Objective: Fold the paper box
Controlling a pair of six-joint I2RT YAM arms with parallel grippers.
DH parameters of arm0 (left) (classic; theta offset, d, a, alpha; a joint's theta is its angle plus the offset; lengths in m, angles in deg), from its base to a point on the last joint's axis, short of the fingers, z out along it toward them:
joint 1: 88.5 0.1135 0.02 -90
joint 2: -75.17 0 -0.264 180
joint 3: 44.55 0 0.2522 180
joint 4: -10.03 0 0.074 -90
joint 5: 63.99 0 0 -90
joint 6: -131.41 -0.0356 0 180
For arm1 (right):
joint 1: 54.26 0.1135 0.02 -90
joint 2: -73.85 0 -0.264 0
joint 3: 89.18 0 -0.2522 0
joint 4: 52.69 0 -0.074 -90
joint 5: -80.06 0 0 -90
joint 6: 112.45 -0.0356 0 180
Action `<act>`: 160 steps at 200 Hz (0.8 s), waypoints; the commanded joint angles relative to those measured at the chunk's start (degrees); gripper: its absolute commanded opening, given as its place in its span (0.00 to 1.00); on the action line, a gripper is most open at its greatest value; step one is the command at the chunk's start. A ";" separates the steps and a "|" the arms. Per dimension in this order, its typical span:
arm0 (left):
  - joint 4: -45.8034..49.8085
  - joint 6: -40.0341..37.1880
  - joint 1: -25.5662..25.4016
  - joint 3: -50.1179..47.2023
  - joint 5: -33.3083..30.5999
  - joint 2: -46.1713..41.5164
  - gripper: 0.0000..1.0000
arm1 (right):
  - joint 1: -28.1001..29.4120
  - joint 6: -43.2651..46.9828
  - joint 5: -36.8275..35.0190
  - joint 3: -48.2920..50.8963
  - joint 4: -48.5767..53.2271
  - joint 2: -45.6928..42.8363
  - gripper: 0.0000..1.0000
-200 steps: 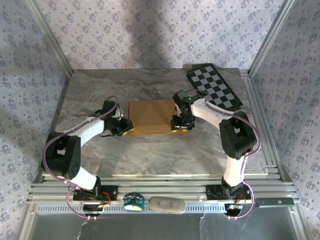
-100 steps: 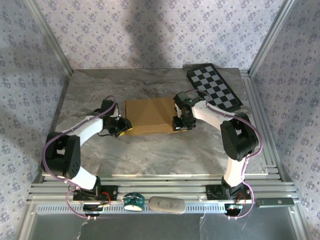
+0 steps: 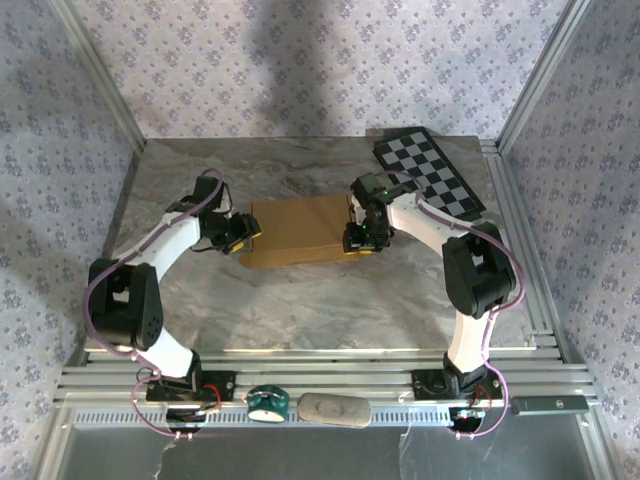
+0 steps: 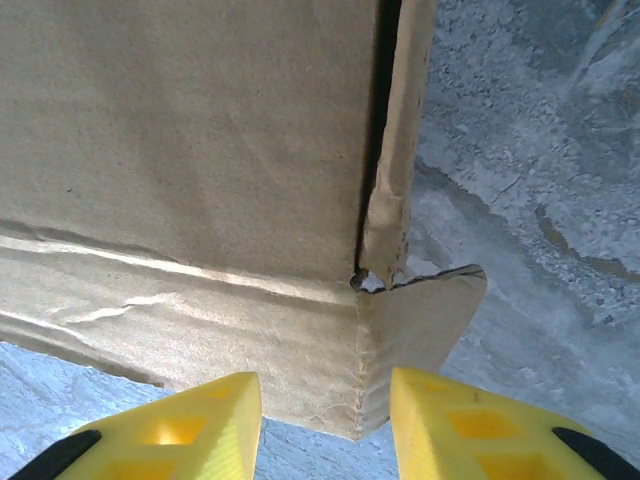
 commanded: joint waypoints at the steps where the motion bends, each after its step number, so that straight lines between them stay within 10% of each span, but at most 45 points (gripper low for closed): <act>1: 3.86 -1.51 0.00 0.33 1.16 1.29 0.56 | -0.43 -0.99 2.37 -1.57 2.83 1.32 0.39; 160: 5.61 -1.11 -1.55 2.03 -1.62 8.64 0.53 | -1.30 -5.76 5.91 -0.91 0.13 1.87 0.31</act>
